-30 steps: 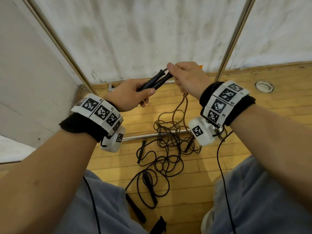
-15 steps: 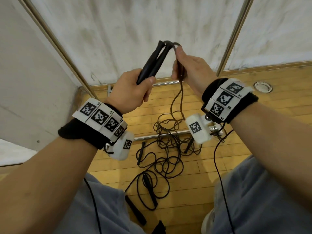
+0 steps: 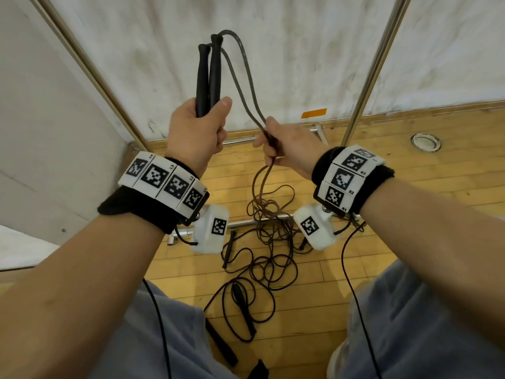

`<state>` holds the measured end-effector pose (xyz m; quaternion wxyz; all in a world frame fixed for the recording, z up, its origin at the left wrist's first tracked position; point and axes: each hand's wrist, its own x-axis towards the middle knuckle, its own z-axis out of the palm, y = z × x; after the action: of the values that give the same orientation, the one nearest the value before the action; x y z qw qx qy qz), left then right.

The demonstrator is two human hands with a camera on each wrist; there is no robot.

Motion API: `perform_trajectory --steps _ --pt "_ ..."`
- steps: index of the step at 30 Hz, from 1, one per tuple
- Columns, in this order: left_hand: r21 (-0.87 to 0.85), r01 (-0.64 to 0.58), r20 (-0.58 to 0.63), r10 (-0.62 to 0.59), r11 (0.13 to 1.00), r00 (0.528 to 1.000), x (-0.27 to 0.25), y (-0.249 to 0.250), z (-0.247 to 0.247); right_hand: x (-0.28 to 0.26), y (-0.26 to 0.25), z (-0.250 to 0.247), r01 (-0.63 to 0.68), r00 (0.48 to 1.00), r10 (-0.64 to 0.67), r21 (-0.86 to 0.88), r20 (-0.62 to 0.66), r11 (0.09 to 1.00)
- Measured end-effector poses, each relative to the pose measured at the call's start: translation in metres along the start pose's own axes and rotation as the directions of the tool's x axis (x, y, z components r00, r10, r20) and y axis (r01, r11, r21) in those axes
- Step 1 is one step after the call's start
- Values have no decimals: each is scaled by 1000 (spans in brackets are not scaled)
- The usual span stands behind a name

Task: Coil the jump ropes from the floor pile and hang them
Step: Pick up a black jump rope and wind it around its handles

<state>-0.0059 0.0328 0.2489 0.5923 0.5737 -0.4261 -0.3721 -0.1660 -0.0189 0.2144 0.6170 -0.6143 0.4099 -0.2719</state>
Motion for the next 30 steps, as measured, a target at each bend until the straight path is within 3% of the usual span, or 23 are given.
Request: perform_trajectory --steps 2,7,13,16,19,22,26,30 --pt "7 7 -51 -7 1000 999 2 -3 0 0 0 4 -4 1000 3 138 5 990" --pt "-48 96 -104 -100 994 989 4 -7 4 -4 3 8 8 997 -24 213 71 977" --pt "-237 298 121 -276 925 953 -4 3 11 -9 14 22 24 990 -32 55 140 998" --pt "-264 329 247 -266 907 932 -7 8 11 -13 12 27 25 985 -11 -80 175 997" --pt "-291 332 282 -250 897 926 -7 10 10 -16 9 30 34 980 4 -188 198 982" --pt "-336 288 214 -226 897 950 -5 9 11 -18 11 37 66 981 -2 -327 192 943" --pt "-398 223 22 -234 890 972 5 10 10 -15 15 41 117 989 -67 -419 132 900" --pt "-358 132 -197 -213 924 957 15 9 1 -13 20 36 165 985 -118 -472 128 866"
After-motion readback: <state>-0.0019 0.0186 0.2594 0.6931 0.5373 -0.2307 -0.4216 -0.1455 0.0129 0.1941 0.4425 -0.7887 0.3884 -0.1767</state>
